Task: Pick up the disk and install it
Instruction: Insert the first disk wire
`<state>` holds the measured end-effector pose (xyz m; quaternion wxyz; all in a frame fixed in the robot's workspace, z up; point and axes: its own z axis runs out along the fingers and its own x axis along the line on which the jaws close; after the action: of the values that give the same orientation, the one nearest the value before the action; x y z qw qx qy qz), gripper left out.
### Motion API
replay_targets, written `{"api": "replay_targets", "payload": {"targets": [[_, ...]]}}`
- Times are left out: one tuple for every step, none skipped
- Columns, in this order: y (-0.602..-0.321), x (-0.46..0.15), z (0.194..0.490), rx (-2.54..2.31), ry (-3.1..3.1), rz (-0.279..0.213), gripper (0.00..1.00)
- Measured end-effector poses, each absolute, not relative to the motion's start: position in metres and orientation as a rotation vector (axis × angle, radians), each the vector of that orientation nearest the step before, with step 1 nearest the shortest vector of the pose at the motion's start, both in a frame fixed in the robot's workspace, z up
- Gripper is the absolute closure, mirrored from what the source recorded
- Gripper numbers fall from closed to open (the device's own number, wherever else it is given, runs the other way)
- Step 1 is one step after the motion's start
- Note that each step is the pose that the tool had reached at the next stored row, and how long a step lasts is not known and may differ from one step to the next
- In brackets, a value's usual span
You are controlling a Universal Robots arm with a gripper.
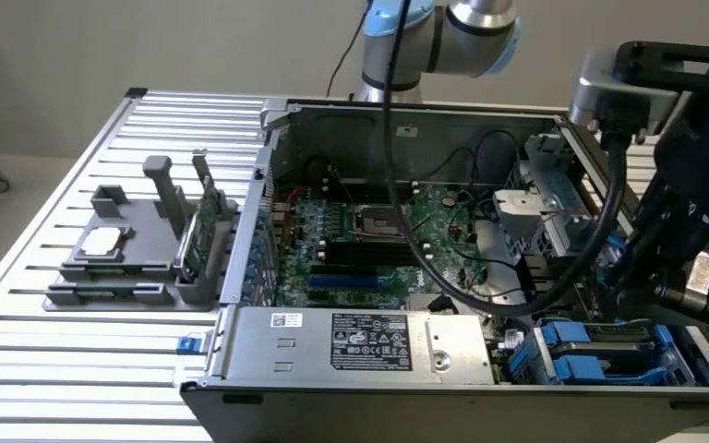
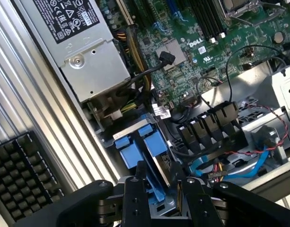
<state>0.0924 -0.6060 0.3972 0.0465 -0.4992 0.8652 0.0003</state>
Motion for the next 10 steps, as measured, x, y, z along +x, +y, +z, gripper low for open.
{"api": "replay_targets", "payload": {"targets": [[-0.606,0.0924,0.397,-1.502,2.653,0.0,0.66],[-0.606,0.0924,0.3968,-1.478,2.666,-0.001,0.66],[-0.606,0.0924,0.3966,-1.455,2.679,-0.003,0.66],[-0.606,0.0924,0.3964,-1.432,2.691,-0.004,0.66],[-0.606,0.0924,0.3961,-1.409,2.703,-0.005,0.66],[-0.606,0.0924,0.3959,-1.386,2.715,-0.006,0.66],[-0.606,0.0924,0.3957,-1.363,2.727,-0.008,0.66],[-0.606,0.0924,0.3954,-1.34,2.739,-0.009,0.66],[-0.606,0.0924,0.3951,-1.315,2.751,-0.01,0.66],[-0.606,0.0924,0.3949,-1.291,2.762,-0.011,0.66]]}}
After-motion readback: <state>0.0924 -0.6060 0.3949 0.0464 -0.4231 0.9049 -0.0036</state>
